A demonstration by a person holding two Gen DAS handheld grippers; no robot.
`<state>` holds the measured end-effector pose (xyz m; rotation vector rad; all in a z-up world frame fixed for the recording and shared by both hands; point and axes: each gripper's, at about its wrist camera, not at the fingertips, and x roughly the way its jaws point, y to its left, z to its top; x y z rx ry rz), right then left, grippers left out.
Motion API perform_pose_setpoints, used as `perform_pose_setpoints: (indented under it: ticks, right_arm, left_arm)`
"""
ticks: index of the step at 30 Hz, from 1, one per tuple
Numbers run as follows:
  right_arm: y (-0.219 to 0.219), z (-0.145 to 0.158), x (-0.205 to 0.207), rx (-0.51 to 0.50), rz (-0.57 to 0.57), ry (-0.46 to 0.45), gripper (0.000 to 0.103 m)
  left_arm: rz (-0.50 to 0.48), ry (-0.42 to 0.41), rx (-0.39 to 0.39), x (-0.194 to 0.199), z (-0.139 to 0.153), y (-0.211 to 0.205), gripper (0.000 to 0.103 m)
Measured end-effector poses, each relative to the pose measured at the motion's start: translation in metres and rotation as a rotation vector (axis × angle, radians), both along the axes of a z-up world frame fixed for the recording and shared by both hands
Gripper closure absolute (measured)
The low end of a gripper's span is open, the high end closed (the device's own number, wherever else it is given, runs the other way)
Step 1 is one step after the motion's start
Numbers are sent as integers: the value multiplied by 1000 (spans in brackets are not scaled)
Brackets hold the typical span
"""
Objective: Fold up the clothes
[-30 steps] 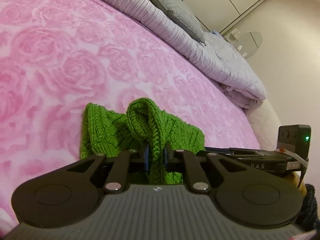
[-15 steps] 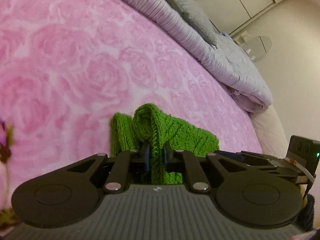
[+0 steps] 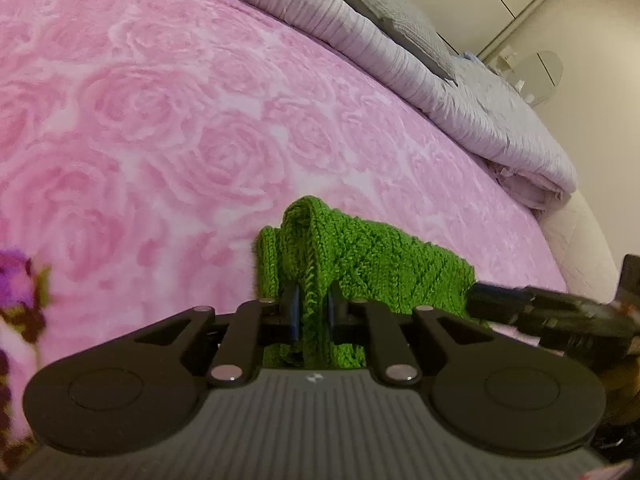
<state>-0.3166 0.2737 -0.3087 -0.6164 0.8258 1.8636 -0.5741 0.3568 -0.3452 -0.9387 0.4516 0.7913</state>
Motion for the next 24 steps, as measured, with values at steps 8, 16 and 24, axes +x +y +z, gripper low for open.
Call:
perform_pose_setpoints:
  ticks: [8, 16, 24]
  right_arm:
    - [4, -10, 33, -55, -173, 44, 61]
    - [11, -22, 13, -34, -143, -15, 61]
    - [-37, -2, 36, 2, -225, 131, 61]
  left_arm:
    - [-28, -38, 118, -6, 33, -16, 93]
    - [46, -35, -25, -12, -12, -4, 88]
    - [114, -91, -84, -35, 11, -49, 81]
